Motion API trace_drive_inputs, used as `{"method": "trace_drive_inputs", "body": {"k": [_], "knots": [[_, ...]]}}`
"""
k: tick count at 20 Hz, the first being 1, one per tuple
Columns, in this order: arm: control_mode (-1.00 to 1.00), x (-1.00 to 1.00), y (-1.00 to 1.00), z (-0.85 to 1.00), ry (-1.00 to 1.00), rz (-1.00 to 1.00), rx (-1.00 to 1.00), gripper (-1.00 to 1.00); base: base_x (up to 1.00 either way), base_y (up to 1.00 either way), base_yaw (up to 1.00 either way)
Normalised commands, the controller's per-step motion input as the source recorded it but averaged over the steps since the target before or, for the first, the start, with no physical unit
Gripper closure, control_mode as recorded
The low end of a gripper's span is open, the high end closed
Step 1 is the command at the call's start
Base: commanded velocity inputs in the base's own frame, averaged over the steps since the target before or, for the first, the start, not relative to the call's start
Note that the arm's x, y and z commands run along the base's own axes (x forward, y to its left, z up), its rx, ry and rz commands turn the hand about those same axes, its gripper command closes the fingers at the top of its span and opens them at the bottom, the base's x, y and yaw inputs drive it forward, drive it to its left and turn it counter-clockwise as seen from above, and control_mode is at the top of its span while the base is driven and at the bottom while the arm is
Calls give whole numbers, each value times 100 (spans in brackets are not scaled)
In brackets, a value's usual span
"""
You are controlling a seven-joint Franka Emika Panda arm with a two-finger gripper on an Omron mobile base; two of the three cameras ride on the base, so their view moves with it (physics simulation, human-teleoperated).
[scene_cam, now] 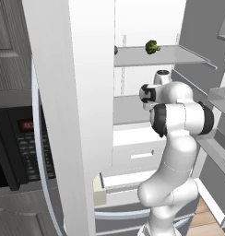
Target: Gather the eggplant and broccoli from the fridge and place them on a tray on the dining counter. Then gather the chicken drumsticks from the fridge and place them on the other tray.
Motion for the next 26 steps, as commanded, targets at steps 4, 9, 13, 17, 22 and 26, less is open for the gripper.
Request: {"method": "trace_drive_inputs", "body": {"k": [4, 9, 13, 17, 22, 26], "knots": [[-100, 0, 9, -63, 0, 0, -5, 100, 0, 0, 0], [-100, 0, 12, -63, 0, 0, -5, 100, 0, 0, 0], [-100, -2, 8, -59, 0, 0, -2, 100, 0, 0, 0], [-100, -20, 1, -44, -1, 0, 0, 100, 0, 0, 0], [-100, -72, 3, -31, -15, 3, 0, 100, 0, 0, 0], [-100, -82, 9, -37, -21, 5, 0, 100, 0, 0, 0]]}}
